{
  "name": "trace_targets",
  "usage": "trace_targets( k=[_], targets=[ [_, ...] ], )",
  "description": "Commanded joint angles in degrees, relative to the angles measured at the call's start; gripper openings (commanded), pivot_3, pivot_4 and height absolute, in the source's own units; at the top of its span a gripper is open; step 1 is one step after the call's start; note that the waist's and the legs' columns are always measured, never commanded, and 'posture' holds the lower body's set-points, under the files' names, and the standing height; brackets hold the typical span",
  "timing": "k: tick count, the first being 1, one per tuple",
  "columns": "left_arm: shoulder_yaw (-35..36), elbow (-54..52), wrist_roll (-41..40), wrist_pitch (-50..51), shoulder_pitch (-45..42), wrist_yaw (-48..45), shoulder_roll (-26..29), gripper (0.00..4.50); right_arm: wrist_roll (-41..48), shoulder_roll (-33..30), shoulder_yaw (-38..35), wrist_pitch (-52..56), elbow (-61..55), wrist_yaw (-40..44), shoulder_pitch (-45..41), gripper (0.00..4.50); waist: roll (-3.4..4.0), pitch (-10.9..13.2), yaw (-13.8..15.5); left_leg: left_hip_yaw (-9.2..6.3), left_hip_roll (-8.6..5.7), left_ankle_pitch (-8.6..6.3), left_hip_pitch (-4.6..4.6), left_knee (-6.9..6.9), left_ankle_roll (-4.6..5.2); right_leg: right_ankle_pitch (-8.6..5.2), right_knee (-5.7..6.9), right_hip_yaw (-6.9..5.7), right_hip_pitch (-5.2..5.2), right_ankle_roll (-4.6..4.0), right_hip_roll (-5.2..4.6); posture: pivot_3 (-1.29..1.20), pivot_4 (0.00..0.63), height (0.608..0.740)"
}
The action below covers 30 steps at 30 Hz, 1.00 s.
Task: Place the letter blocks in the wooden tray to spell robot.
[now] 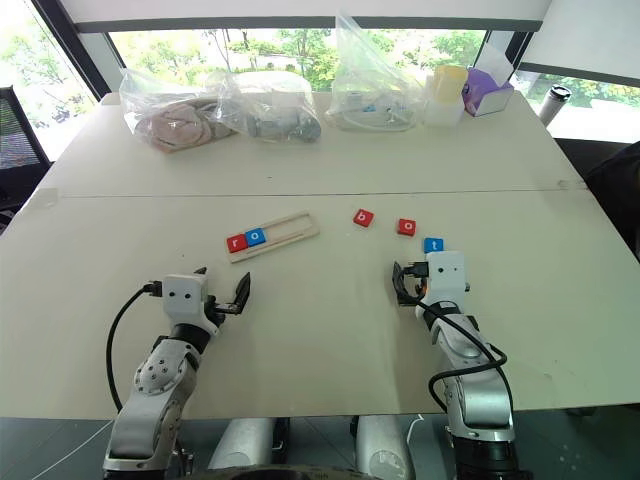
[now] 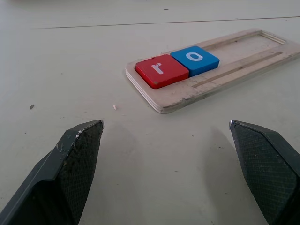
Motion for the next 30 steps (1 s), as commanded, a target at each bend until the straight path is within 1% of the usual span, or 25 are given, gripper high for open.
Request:
trace_targets(
  k=[1, 14, 17, 19, 22, 24, 25, 28, 30],
  targets=[
    [0.22, -2.46, -0.09, 0.03, -0.26, 0.45, -0.20, 4.50, -0.21, 0.02, -0.32, -0.23, -2.12, -0.23, -0.34, 4.48, 0.00, 0.00, -0.01, 0.00, 0.00, 0.00, 0.00, 0.00, 0.00, 0.00, 0.00, 0.00, 0.00, 0.00, 0.00, 0.00, 0.150, 0.740],
    [0.82, -3.71, -0.11, 1.02, -0.12, 0.53, 0.49, 4.50, -0.34, 0.36, 0.22, -0.58, -2.01, -0.30, -0.27, 4.48, 0.00, 0.00, -0.02, 0.00, 0.00, 0.00, 0.00, 0.00, 0.00, 0.01, 0.01, 0.00, 0.00, -0.01, 0.00, 0.00, 0.150, 0.740],
    [1.11, -3.88, 0.15, 0.90, -0.16, 0.54, 0.80, 4.50, -0.56, -0.95, 0.17, -0.83, -1.91, 0.71, -0.53, 4.48, 0.00, 0.00, -0.02, 0.00, 0.00, 0.00, 0.00, 0.00, 0.00, 0.01, 0.01, 0.00, 0.00, -0.01, 0.00, 0.00, 0.150, 0.740],
    [1.45, -4.00, 0.01, 0.93, -0.16, 0.23, 1.21, 4.50, -1.20, -3.28, 0.77, -2.26, -1.82, 2.84, -0.59, 4.48, 0.00, 0.00, -0.01, 0.00, 0.00, 0.00, 0.00, 0.00, 0.00, 0.01, 0.01, 0.00, 0.00, -0.01, 0.00, 0.00, 0.150, 0.740],
    [1.96, -4.05, -0.62, 0.89, -0.37, -0.88, 2.31, 4.50, -1.48, -6.96, 1.61, -3.75, -1.54, 6.51, -0.70, 4.48, 0.00, 0.00, -0.01, 0.01, -0.01, 0.00, 0.00, 0.00, 0.00, 0.01, 0.01, 0.00, 0.00, -0.01, 0.00, 0.00, 0.150, 0.740],
    [2.88, -4.25, -1.92, 1.41, -0.62, -2.65, 3.80, 4.50, 0.71, -9.61, 1.50, -2.09, -1.92, 10.69, -0.96, 4.48, 0.00, 0.00, -0.01, 0.00, -0.01, 0.00, 0.00, 0.00, 0.00, 0.01, 0.02, 0.00, 0.00, -0.01, 0.00, 0.00, 0.150, 0.740],
    [3.78, -4.60, -3.40, 1.97, -0.82, -4.28, 5.00, 4.50, 2.32, -11.99, 1.66, -1.12, -2.58, 14.41, -1.04, 4.48, 0.00, 0.00, -0.01, 0.00, -0.01, 0.00, 0.01, 0.00, 0.00, 0.01, 0.02, 0.00, 0.00, -0.01, 0.01, 0.00, 0.150, 0.740],
    [6.02, -5.90, -7.60, 3.65, -1.60, -10.20, 10.04, 4.50, 7.49, -19.44, 1.23, 1.40, -5.09, 24.80, -1.21, 4.48, -0.01, 0.01, -0.02, 0.00, 0.00, 0.00, 0.02, 0.00, 0.00, 0.01, 0.04, 0.00, 0.00, -0.02, 0.01, 0.00, 0.150, 0.740],
    [8.30, -6.10, -12.31, 5.42, -2.96, -16.48, 14.97, 4.50, 12.86, -24.87, -0.59, 4.63, -6.77, 32.04, -1.83, 4.48, 0.00, 0.03, -0.01, 0.00, 0.00, 0.00, 0.02, 0.01, 0.00, 0.00, 0.06, 0.00, -0.01, -0.02, 0.01, 0.00, 0.150, 0.740]
  ],
)
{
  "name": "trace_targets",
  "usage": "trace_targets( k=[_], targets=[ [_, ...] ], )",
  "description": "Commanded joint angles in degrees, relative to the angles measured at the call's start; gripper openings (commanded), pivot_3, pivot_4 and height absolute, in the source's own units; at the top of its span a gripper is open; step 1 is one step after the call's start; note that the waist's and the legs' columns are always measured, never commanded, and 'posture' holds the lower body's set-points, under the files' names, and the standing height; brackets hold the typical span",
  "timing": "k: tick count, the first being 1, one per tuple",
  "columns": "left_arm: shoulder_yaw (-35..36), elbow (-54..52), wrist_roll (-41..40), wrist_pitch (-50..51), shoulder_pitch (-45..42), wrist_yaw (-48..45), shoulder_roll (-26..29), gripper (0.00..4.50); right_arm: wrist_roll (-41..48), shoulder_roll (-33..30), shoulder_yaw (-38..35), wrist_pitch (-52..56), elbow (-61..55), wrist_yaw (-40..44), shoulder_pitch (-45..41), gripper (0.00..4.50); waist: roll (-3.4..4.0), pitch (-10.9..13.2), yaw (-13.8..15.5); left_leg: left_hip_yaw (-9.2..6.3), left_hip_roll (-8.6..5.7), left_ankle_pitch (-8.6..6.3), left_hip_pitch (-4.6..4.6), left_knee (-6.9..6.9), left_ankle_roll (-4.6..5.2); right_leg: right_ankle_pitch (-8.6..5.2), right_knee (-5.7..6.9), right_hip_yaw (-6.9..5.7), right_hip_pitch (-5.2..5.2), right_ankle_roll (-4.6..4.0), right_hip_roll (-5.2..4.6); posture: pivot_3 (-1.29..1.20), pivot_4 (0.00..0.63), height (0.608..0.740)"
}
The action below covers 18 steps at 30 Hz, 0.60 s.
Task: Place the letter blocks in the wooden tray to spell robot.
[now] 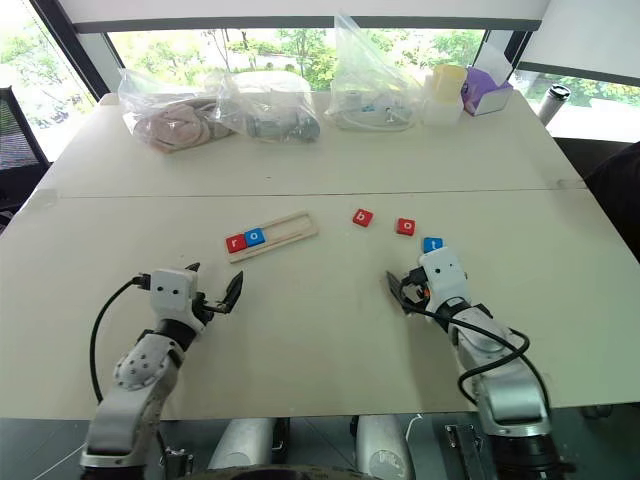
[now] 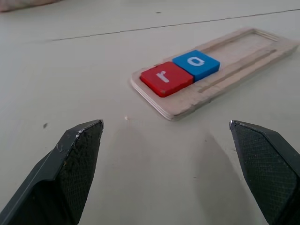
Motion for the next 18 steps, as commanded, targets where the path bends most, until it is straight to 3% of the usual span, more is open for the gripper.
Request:
trace_targets(
  k=[1, 4, 9, 13, 18],
  targets=[
    [4.69, -2.30, -7.89, 2.90, -2.89, -10.05, 7.06, 4.50, 8.27, -7.47, -3.18, 3.17, -5.01, 12.12, -2.06, 4.48, -0.01, 0.01, 0.02, -0.01, 0.00, 0.00, 0.00, -0.01, 0.00, 0.00, -0.01, -0.01, 0.00, 0.00, 0.00, 0.00, 0.150, 0.740],
    [7.51, 3.39, -12.25, 4.73, -8.53, -19.18, 15.64, 4.50, 12.03, -13.96, -3.30, 3.55, -5.45, 19.85, -5.00, 4.48, -0.01, 0.02, 0.04, -0.03, 0.01, 0.00, 0.04, 0.02, 0.00, -0.04, 0.01, -0.04, 0.02, 0.05, 0.01, 0.00, 0.150, 0.740],
    [6.00, 17.79, -12.73, 2.63, -19.08, -32.61, 25.21, 4.50, 14.22, -17.57, -2.13, 3.07, -5.51, 24.71, -10.20, 4.48, -0.03, 0.04, 0.05, 0.00, 0.00, 0.00, 0.02, 0.02, 0.00, -0.04, -0.05, -0.07, 0.03, 0.05, 0.01, 0.00, 0.150, 0.740],
    [1.46, 29.91, -10.64, -0.35, -26.95, -42.72, 28.21, 4.50, 13.22, -17.00, -0.95, 2.27, -4.49, 24.38, -14.12, 4.48, -0.05, 0.05, 0.08, 0.03, -0.01, 0.00, -0.04, -0.01, 0.00, 0.04, -0.10, -0.06, 0.01, -0.06, 0.00, 0.00, 0.150, 0.740],
    [-5.09, 46.12, -4.97, -8.18, -37.64, -51.48, 27.57, 4.50, 13.29, -15.60, -0.44, 2.60, -4.12, 22.96, -16.36, 4.48, -0.08, 0.06, 0.37, 0.04, -0.02, 0.00, -0.05, -0.01, 0.01, 0.04, -0.06, -0.07, 0.01, -0.03, 0.00, 0.00, 0.150, 0.740]
  ],
)
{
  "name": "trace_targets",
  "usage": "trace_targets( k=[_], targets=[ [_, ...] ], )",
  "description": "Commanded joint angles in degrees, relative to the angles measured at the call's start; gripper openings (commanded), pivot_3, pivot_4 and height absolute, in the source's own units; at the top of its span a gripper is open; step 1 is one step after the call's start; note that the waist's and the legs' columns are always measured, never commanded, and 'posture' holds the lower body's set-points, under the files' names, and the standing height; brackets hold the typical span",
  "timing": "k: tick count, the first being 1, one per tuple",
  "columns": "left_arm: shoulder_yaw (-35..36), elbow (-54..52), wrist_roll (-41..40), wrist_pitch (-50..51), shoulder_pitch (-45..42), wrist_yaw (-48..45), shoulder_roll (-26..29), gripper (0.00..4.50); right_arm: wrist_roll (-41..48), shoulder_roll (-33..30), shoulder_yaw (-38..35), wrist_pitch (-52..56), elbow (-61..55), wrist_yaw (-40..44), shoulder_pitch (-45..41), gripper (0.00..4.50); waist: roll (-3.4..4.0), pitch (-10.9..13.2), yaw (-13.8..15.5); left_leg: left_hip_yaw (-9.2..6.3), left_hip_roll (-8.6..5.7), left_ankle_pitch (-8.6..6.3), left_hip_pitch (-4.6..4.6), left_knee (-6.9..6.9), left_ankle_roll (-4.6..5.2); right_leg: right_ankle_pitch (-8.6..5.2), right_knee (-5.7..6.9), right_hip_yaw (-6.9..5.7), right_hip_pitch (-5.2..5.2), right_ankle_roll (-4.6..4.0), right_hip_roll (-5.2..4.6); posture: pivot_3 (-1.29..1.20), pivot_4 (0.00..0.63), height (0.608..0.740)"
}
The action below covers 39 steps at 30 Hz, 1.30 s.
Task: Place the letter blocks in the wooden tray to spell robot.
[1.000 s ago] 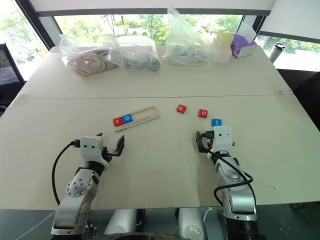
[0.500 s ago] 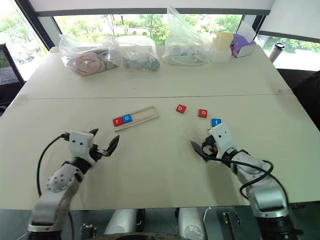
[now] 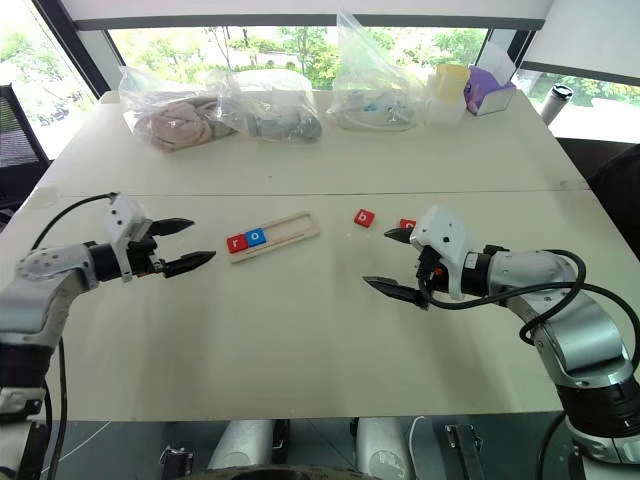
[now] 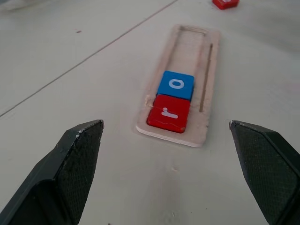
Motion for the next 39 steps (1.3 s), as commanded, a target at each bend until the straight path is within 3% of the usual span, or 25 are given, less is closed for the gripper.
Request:
trace_targets(
  k=[1, 10, 19, 27, 39],
  targets=[
    [-3.20, 9.68, 3.98, -5.73, -6.88, -5.11, -0.64, 4.50, 0.65, 0.92, -0.70, -0.31, -0.78, -1.21, -0.94, 4.48, -0.02, 0.01, 0.19, 0.00, 0.00, 0.00, 0.00, 0.00, 0.00, 0.00, 0.01, 0.00, 0.00, 0.00, 0.00, 0.00, 0.150, 0.740],
    [-7.50, 28.37, 10.11, -16.04, -18.93, -12.17, -5.27, 4.50, 0.09, 1.59, -0.36, -0.11, -2.99, -3.91, 1.28, 4.48, -0.03, 0.01, 0.97, 0.01, 0.00, 0.01, 0.00, 0.06, 0.01, 0.04, 0.11, 0.00, -0.01, 0.06, 0.01, 0.00, 0.150, 0.740],
    [-8.49, 32.94, 13.38, -19.88, -20.65, -12.88, -9.03, 4.50, 0.49, 2.79, -0.54, 1.17, -6.24, -7.13, 3.61, 4.48, -0.05, 0.03, 1.04, 0.00, 0.00, 0.01, 0.01, 0.13, 0.01, 0.11, 0.20, 0.00, 0.00, 0.18, 0.01, 0.00, 0.150, 0.740],
    [-9.01, 38.14, 18.35, -24.12, -20.93, -6.17, -10.24, 4.50, 0.52, 3.05, -0.41, 1.31, -6.84, -8.26, 3.42, 4.48, -0.06, 0.00, 1.07, -0.02, 0.00, 0.01, 0.10, 0.28, 0.01, 0.03, 0.52, 0.01, 0.00, 0.06, 0.00, 0.00, 0.150, 0.740],
    [-9.12, 38.87, 18.54, -25.56, -17.87, -2.61, -13.47, 4.50, 0.61, 3.36, 0.03, 1.55, -7.94, -9.42, 3.76, 4.48, 0.07, -0.14, 1.20, -0.07, 0.01, 0.02, 0.18, 0.84, 0.02, -0.04, 0.70, 0.00, 0.34, 0.08, -0.07, 0.00, 0.150, 0.740]
  ],
)
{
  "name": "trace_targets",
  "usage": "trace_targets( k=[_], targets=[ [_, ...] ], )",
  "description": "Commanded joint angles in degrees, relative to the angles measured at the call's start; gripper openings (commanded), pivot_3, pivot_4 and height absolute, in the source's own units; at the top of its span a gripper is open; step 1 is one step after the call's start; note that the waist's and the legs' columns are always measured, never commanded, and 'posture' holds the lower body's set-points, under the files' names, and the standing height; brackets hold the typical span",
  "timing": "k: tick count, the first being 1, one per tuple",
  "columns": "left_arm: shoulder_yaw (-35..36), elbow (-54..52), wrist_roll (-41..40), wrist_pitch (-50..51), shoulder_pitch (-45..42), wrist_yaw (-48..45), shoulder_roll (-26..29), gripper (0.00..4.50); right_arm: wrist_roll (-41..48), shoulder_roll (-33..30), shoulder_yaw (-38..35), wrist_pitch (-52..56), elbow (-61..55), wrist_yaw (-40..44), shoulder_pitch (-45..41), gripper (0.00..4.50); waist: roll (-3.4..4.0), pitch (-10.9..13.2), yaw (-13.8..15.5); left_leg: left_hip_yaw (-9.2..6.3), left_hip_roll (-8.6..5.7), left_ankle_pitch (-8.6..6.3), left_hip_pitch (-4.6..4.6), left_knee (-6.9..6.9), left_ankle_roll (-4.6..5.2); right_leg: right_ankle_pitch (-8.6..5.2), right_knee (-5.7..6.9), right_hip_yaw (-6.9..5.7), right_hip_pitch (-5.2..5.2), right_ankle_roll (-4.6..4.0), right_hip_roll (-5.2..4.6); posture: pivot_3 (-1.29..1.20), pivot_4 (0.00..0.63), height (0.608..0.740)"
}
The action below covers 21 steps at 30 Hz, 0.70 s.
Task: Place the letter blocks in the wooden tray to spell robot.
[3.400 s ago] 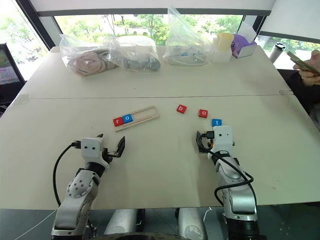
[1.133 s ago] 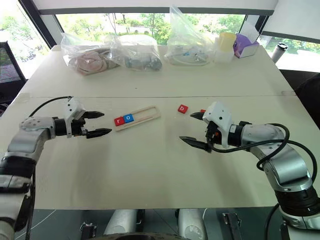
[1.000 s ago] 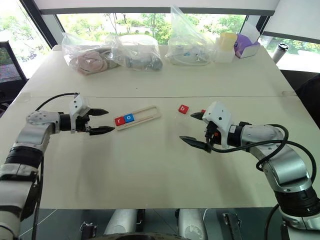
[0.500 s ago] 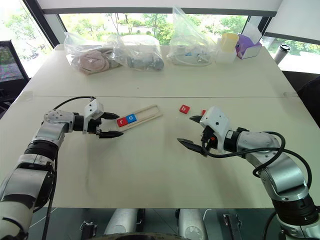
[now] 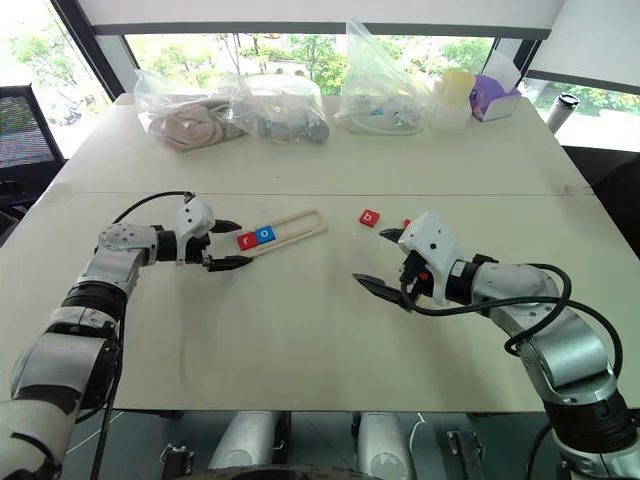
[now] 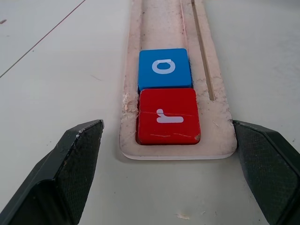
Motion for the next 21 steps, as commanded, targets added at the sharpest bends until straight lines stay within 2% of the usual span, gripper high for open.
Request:
trace_targets(
  k=[1, 11, 19, 21],
  targets=[
    [-1.67, 0.87, 2.61, 0.16, 2.22, 1.27, -0.99, 4.50, 0.77, 0.25, -0.56, 0.10, -2.27, -0.35, -0.12, 4.48, 0.01, -0.01, 0.02, 0.01, 0.00, 0.00, 0.00, 0.01, 0.00, 0.00, -0.02, 0.00, 0.03, 0.00, -0.02, 0.00, 0.150, 0.740],
    [-2.65, 3.04, 3.43, 0.19, 0.76, 0.26, -2.53, 4.50, 0.67, 0.41, -0.31, 0.66, -2.65, -0.88, -0.38, 4.48, 0.04, -0.04, 0.31, 0.02, -0.02, 0.00, -0.01, 0.02, 0.00, 0.01, -0.04, -0.01, 0.06, -0.01, -0.05, 0.00, 0.150, 0.740],
    [-2.90, 3.68, 3.83, 0.32, 0.42, 0.64, -3.69, 4.50, 0.68, 0.60, -0.49, 0.89, -3.42, -1.57, 0.25, 4.48, 0.05, -0.04, 1.59, 0.02, -0.03, 0.00, -0.05, 0.02, -0.01, -0.01, -0.11, -0.04, 0.05, 0.01, -0.06, 0.00, 0.150, 0.740],
    [-3.07, 3.57, 3.99, 0.15, 0.71, 0.73, -3.82, 3.97, 0.69, 0.62, -0.51, 0.89, -3.52, -1.67, 0.36, 4.50, 0.05, -0.04, 1.60, 0.03, -0.03, 0.00, -0.06, 0.02, -0.01, -0.01, -0.14, -0.04, 0.06, 0.01, -0.08, 0.00, 0.150, 0.740]
  ],
)
